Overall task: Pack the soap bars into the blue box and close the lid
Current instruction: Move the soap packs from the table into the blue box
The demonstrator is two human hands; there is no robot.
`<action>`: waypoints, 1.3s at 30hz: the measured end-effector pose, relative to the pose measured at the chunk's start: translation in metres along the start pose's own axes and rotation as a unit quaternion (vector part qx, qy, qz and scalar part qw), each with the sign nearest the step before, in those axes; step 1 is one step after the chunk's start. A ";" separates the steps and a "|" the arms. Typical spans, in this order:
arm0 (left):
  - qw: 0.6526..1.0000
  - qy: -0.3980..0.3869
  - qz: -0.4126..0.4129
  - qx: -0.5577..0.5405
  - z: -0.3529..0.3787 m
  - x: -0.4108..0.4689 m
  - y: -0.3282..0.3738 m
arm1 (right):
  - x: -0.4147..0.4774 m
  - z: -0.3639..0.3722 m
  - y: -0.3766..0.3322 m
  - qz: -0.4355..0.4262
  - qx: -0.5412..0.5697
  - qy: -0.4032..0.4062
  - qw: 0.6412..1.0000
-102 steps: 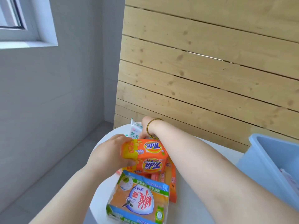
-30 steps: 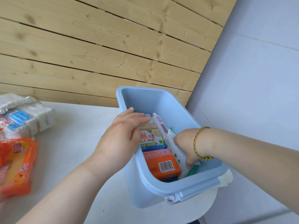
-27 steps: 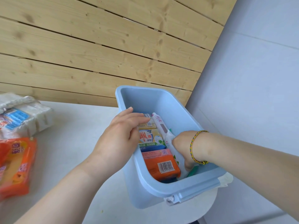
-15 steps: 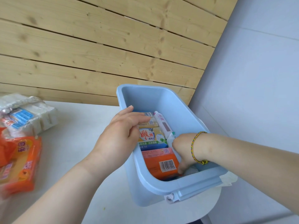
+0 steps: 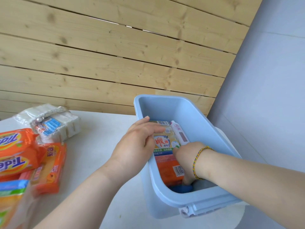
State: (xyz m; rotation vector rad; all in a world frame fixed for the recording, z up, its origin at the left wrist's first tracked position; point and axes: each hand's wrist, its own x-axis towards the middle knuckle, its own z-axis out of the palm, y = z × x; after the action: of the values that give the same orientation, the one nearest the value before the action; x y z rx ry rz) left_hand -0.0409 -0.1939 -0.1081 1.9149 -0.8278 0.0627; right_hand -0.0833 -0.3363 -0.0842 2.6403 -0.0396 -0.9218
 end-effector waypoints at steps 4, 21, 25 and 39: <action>1.000 -0.003 -0.002 -0.009 0.001 0.000 0.000 | -0.004 0.003 -0.002 0.016 -0.109 -0.007 0.994; 0.996 0.025 -0.076 0.047 -0.049 -0.042 0.007 | -0.034 -0.032 0.010 -0.025 0.230 0.167 0.959; 0.986 0.101 -0.101 0.085 -0.100 -0.077 -0.006 | -0.045 -0.061 -0.007 -0.079 0.347 0.270 0.895; 0.903 0.173 -0.274 0.283 -0.185 -0.134 -0.101 | 0.031 -0.092 -0.213 -0.104 0.437 0.197 0.871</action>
State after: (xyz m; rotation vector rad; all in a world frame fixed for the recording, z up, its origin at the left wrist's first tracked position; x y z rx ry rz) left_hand -0.0301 0.0525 -0.1475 2.5198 0.0055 0.3197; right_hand -0.0208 -0.1117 -0.1057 3.7002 -0.0904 -0.4348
